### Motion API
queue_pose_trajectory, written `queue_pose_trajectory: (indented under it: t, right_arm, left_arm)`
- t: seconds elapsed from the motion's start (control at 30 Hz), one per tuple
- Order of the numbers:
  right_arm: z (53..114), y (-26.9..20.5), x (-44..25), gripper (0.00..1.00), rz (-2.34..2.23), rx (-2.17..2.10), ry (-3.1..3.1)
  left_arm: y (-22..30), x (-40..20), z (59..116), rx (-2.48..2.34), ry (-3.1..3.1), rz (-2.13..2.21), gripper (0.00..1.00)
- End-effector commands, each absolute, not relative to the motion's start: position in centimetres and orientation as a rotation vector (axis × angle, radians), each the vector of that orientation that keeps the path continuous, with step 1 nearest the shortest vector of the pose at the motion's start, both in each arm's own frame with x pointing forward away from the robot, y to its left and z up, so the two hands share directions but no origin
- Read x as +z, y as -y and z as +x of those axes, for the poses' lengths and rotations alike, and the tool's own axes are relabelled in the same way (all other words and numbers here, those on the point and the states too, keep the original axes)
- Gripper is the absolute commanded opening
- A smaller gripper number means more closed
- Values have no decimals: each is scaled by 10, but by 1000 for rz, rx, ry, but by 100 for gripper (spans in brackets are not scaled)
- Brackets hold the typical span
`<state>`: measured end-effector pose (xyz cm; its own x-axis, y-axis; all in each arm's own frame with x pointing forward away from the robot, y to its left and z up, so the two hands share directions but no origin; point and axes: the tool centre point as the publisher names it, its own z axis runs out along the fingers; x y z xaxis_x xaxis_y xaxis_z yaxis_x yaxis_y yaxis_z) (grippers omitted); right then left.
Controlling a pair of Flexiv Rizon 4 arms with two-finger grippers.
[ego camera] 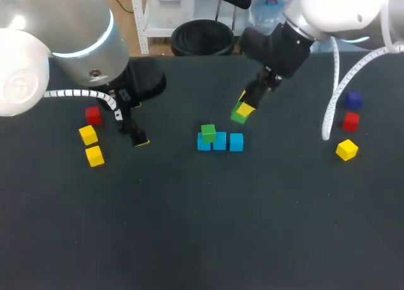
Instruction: Place the blue cubes, place green cubes on the blue cubes, place the yellow cubes on the green cubes, then place the red cubes on the yellow cubes, and place purple cube on the red cubes.
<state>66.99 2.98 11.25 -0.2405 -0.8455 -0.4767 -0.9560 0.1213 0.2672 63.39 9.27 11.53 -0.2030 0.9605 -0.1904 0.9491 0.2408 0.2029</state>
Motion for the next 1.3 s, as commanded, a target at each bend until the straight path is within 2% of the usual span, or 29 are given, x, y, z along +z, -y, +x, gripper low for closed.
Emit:
queue_pose_trajectory:
  t: [0.03,0.77,1.0,1.3]
  right_arm:
    - [669,-29,113,0,-1789,783,-2185]
    - [669,-29,113,0,-1789,783,-2185]
    - [679,-58,118,0,-1958,781,-2148]
    - [682,-60,112,0,-2165,598,-2282]
  left_arm:
    - [-93,115,634,59,-2241,1781,100]
    - [-93,115,634,59,-2241,1781,100]
    - [-93,115,634,59,-2241,1781,100]
    - [-93,115,634,59,-2241,1781,100]
